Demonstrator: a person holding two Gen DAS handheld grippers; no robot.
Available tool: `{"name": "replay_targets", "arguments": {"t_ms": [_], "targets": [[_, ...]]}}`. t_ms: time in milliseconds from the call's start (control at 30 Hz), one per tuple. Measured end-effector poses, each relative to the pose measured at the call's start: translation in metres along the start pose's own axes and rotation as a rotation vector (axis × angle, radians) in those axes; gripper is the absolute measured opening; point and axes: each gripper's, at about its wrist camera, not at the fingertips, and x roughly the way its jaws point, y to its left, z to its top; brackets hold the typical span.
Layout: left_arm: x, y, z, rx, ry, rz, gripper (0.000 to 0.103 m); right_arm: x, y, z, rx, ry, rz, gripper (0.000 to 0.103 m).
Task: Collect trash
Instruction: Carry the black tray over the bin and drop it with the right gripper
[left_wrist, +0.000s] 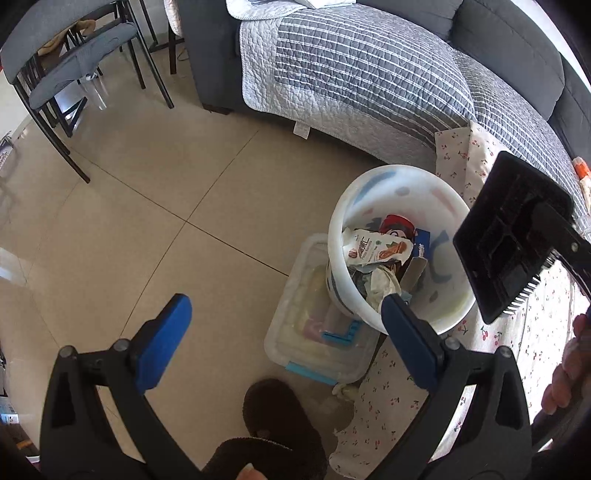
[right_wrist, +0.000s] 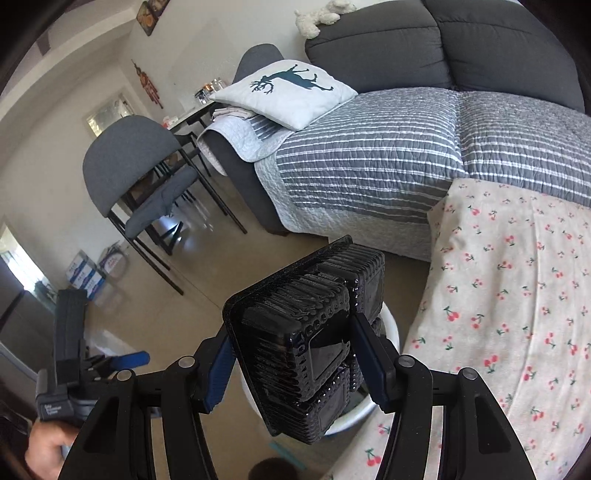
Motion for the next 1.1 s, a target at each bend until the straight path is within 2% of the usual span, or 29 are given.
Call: {"name": "replay_targets", "arguments": {"t_ms": [133, 167, 200, 233, 533, 767, 867, 1100], "targets": [[0.001, 0.005, 0.001, 0.002, -0.003, -0.001, 0.102, 0.025, -0.009, 0.001, 0.063, 0.010, 0.022, 0.065], [0.001, 0.006, 0.001, 0.002, -0.004, -0.001, 0.102, 0.029, -0.012, 0.000, 0.081, 0.020, 0.030, 0.069], [0.001, 0.006, 0.001, 0.000, -0.005, -0.001, 0.102, 0.031, -0.014, -0.001, 0.095, 0.024, 0.028, 0.078], [0.001, 0.007, 0.002, -0.003, -0.004, -0.003, 0.102, 0.031, -0.014, -0.001, 0.098, 0.022, 0.016, 0.080], [0.001, 0.002, 0.002, 0.009, -0.003, -0.002, 0.102, 0.003, -0.020, -0.005, 0.022, 0.038, -0.065, 0.081], [-0.004, -0.019, 0.001, 0.048, -0.020, -0.005, 0.102, -0.042, -0.049, -0.013, -0.001, 0.058, -0.195, 0.083], [-0.006, -0.032, 0.001, 0.066, -0.023, -0.017, 0.102, -0.058, -0.067, -0.017, 0.004, 0.091, -0.306, 0.084], [-0.014, -0.075, -0.001, 0.133, -0.035, -0.040, 0.102, -0.098, -0.119, -0.030, 0.049, 0.143, -0.460, 0.084]]}}
